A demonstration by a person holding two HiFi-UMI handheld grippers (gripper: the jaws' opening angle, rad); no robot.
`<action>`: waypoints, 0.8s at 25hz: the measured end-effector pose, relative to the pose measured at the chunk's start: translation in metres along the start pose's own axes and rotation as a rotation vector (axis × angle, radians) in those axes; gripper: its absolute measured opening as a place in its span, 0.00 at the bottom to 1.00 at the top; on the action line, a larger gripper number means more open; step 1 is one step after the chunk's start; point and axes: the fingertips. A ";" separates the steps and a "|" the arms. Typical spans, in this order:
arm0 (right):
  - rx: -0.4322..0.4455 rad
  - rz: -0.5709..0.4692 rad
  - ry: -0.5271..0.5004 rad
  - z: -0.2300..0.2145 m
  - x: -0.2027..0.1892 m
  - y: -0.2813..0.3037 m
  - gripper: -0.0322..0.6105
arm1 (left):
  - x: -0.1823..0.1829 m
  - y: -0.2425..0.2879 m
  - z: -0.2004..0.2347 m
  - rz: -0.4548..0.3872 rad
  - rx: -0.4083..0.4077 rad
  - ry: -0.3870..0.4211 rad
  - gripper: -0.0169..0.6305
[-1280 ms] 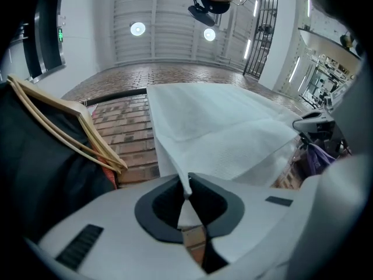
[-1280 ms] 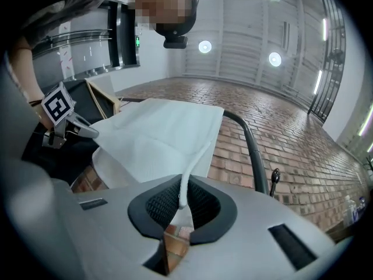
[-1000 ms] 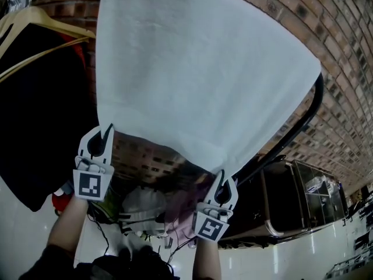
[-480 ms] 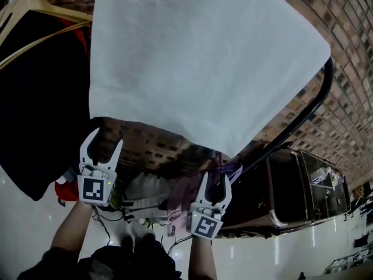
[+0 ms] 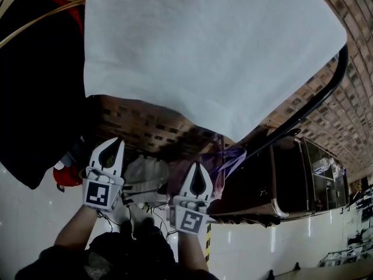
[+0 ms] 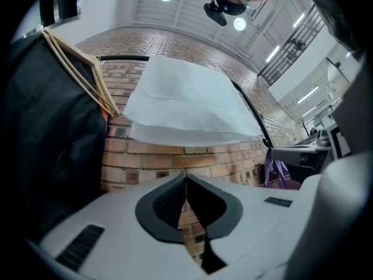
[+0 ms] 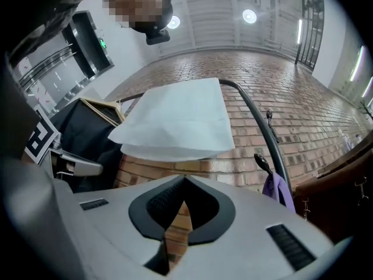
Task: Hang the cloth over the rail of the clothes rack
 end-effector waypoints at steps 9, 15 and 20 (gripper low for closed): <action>0.093 0.066 0.085 0.026 0.005 -0.001 0.05 | -0.012 -0.007 -0.023 0.136 -0.044 -0.051 0.05; 0.158 0.101 0.042 0.034 0.013 0.003 0.05 | -0.001 -0.005 -0.038 0.133 -0.101 -0.049 0.05; 0.171 0.124 0.038 0.027 0.014 0.008 0.05 | 0.009 0.001 -0.040 0.119 -0.116 -0.046 0.05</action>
Point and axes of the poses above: the fingertips, and each gripper's own axes: y forward along the fingers, z to its left, x out of its top, and after that the axes turned 8 degrees about -y, right-handed
